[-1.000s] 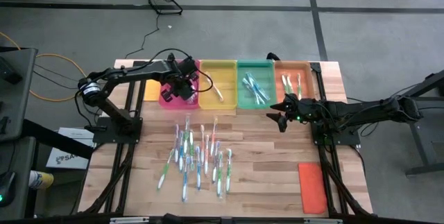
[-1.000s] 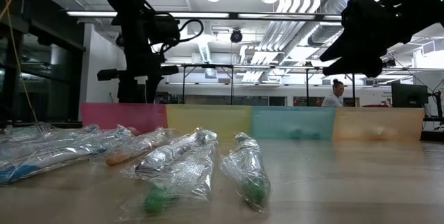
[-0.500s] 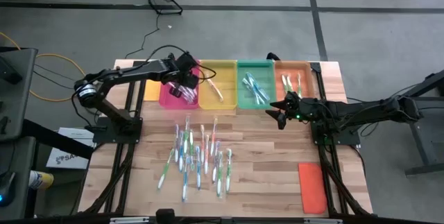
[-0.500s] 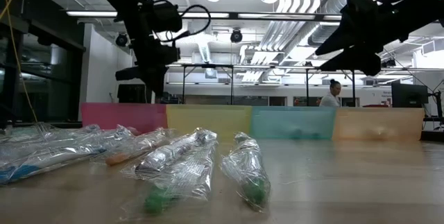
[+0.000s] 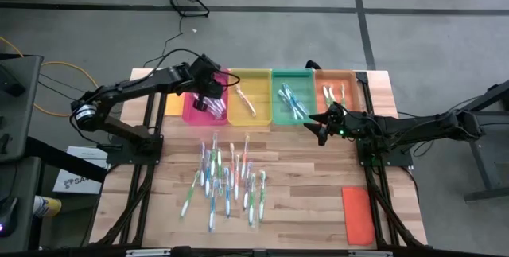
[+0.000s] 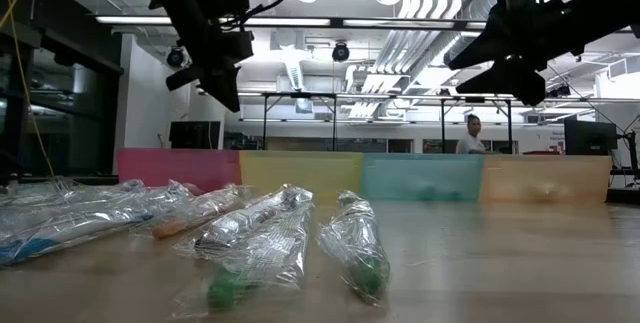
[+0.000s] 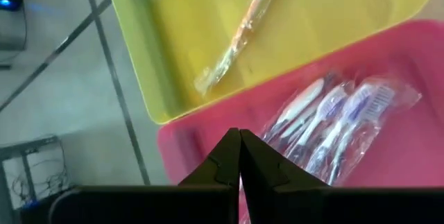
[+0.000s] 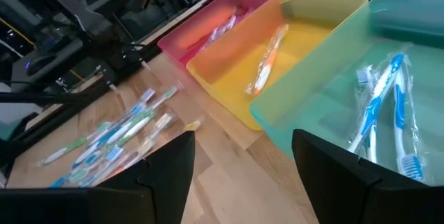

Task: Pick & Place Toothbrushes
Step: Put the green toothbrush into the orange bin

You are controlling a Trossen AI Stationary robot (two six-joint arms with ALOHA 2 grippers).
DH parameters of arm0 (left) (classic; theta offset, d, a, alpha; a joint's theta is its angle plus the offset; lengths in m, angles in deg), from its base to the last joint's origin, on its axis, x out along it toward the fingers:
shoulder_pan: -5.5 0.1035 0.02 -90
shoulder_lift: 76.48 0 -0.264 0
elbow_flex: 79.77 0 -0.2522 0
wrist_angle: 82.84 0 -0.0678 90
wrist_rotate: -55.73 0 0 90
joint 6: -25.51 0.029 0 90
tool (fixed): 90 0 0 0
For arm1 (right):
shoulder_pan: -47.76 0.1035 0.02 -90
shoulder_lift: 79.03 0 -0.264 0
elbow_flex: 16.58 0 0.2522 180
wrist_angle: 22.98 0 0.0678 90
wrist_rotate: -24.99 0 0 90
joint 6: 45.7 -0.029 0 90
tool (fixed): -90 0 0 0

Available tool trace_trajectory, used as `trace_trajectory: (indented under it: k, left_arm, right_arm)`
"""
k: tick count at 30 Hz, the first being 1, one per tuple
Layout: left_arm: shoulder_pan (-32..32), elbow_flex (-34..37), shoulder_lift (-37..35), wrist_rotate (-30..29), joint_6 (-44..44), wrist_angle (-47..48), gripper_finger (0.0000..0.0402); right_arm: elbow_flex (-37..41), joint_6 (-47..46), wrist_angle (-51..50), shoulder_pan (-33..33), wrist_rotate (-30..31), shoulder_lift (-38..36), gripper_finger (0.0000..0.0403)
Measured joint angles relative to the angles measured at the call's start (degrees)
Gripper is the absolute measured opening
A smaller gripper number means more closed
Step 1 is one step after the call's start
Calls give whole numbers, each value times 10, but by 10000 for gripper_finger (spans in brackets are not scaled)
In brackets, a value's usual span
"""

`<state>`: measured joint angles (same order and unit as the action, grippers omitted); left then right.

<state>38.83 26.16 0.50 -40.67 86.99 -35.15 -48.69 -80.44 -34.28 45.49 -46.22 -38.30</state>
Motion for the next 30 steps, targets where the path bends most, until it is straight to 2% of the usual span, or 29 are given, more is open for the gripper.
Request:
trace_trajectory:
  k: [9, 20, 30]
  left_arm:
    - [-24, 16, -9, 46, 2, 26, 0]
    - [-83, 103, -107, 44, -30, 20, 0]
    - [-204, 136, -122, 32, -73, 51, 0]
  right_arm:
    - [0, 3, -24, 0, -28, 0, 235]
    - [0, 3, -31, 0, -29, 0, 235]
    - [0, 3, -31, 0, -29, 1, 235]
